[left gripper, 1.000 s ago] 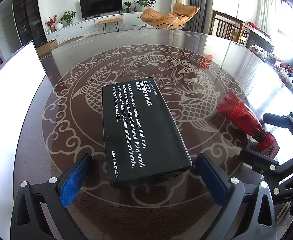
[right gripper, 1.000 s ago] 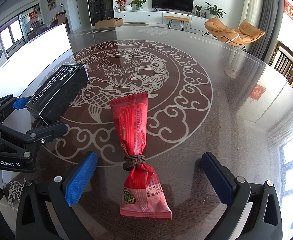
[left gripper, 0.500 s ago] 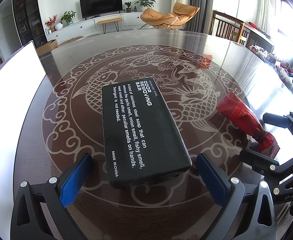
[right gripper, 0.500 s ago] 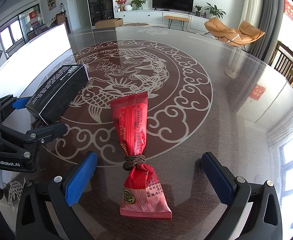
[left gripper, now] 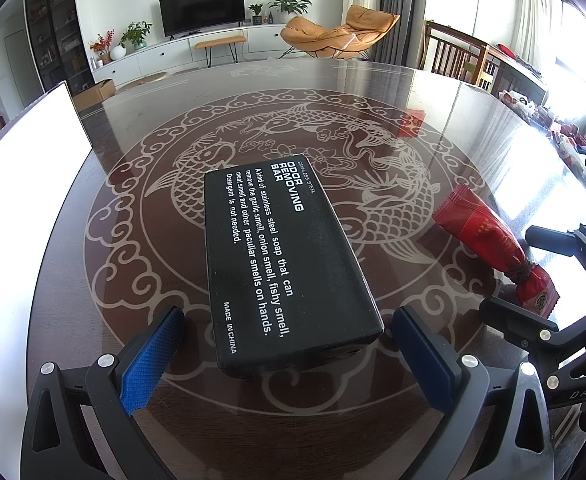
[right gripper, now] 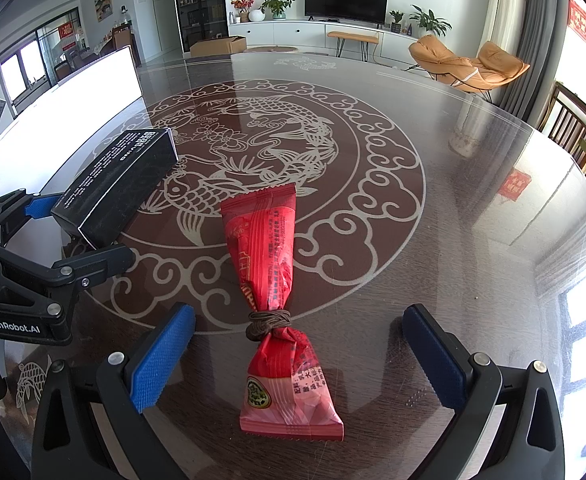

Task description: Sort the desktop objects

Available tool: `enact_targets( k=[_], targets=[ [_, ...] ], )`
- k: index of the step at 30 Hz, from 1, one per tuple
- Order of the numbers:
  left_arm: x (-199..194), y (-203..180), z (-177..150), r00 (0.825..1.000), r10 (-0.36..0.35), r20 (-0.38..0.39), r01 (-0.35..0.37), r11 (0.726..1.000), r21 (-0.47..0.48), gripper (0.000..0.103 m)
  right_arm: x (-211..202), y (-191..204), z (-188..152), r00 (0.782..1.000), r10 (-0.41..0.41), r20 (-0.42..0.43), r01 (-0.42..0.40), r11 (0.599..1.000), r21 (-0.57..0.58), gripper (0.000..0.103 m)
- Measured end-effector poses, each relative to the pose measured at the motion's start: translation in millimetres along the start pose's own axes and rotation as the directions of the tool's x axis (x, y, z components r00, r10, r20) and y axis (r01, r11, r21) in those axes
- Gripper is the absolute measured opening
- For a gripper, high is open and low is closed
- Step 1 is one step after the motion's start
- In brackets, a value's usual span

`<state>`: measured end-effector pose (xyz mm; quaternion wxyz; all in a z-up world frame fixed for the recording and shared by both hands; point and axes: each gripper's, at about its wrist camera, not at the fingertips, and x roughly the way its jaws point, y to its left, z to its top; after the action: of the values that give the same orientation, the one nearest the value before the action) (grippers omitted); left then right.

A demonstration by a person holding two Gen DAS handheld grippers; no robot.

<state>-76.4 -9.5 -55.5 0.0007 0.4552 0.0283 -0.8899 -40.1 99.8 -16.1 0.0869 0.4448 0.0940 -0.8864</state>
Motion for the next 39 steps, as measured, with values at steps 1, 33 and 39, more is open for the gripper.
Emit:
enact_targets(
  k=[1,33,39],
  targets=[
    [0,0,0,1.0,0.0,0.0,0.0,1.0,0.0,0.103,0,0,0,1.0,0.0,0.0,0.0,1.0,0.0,0.103],
    [-19,35,47,0.954,-0.141,-0.263,0.131,0.99,-0.054,0.103,23,-1,69,0.88,0.138,-0.454,-0.183,0.982,-0.056,0.094],
    [2,22,63,0.947,-0.111,-0.301,0.084,0.991,-0.101,0.103,28,16,66,0.881,0.083,-0.466,-0.151,0.983,-0.11,0.083]
  ],
)
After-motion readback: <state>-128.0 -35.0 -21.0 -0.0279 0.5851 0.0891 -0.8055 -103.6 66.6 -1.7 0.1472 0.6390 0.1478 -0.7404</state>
